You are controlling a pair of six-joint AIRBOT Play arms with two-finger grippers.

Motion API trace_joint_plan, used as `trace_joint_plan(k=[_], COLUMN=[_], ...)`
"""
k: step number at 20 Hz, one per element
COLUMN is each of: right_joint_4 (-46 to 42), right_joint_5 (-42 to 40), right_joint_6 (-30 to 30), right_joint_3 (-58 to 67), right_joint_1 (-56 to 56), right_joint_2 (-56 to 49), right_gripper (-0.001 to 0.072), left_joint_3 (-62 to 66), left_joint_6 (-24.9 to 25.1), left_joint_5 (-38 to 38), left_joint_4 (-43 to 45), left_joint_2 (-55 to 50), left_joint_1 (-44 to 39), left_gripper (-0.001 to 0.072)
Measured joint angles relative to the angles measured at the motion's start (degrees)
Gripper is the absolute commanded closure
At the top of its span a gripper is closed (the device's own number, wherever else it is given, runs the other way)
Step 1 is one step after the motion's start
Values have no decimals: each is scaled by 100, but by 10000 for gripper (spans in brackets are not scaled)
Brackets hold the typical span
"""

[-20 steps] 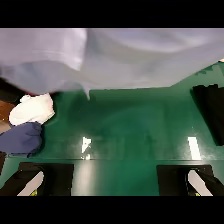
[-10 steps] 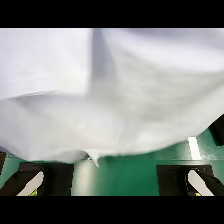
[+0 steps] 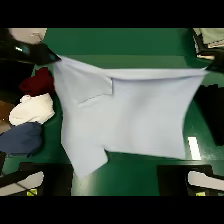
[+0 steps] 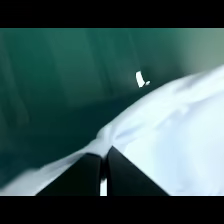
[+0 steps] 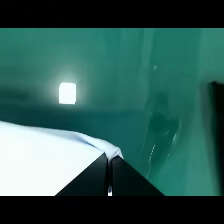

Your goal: Fold the shirts.

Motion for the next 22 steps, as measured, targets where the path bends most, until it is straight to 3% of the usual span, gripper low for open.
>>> trace_joint_plan(k=[5, 10, 13, 17, 22], right_joint_4=[13, 42, 22, 22, 72], right_joint_5=[-581, -918, -680, -549, -1051], right_joint_6=[-7, -9, -9, -9, -9], right_joint_3=[297, 820, 787, -105, -1670], right_joint_1=[81, 181, 197, 212, 262], right_joint_2=[-1316, -1823, -1860, -1491, -881], right_gripper=[699, 699, 699, 699, 698], left_joint_3=[-157, -157, -129, -177, -671], left_joint_6=[452, 787, 850, 857, 693], left_joint_5=[1082, 1867, 1576, 588, 275], left_joint_4=[-127, -219, -66, 756, 1436], left_joint_2=[-1174, -1541, -1585, -1611, -1622], left_joint_1=[0, 2, 2, 2, 0], left_gripper=[681, 681, 681, 681, 680])
